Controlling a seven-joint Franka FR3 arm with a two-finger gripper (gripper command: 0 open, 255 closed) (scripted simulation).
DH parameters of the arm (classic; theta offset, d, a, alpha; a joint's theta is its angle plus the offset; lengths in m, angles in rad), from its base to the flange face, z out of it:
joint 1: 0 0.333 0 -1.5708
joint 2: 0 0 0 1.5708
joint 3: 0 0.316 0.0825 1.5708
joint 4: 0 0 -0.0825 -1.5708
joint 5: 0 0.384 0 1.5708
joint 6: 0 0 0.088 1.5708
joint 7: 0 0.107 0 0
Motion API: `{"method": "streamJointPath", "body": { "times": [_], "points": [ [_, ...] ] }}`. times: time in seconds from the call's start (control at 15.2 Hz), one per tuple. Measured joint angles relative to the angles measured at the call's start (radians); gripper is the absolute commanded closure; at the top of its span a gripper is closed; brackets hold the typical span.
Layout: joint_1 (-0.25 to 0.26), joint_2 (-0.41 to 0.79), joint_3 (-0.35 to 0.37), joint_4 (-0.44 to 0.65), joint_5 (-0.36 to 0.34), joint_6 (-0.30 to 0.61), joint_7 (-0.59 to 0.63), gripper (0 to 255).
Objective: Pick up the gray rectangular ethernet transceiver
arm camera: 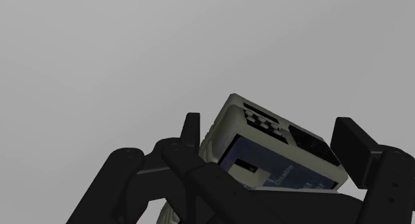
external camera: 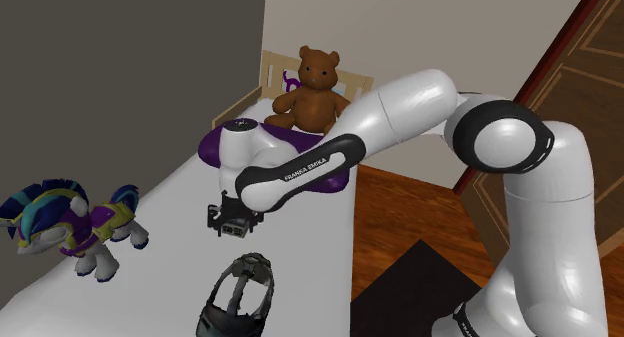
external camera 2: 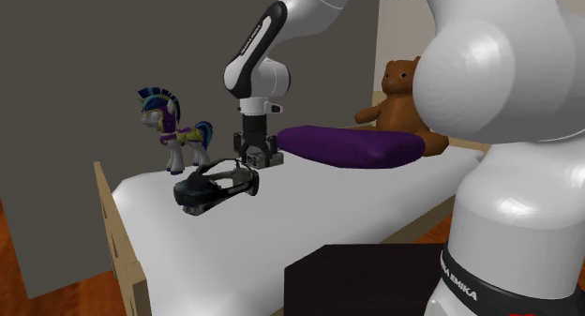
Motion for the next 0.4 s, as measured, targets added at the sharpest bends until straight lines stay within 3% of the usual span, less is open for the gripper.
{"method": "streamJointPath", "body": {
  "times": [0.4],
  "points": [
    [-0.009,-0.046,0.011,0.009,0.017,-0.053,-0.011,255]
  ]
}}
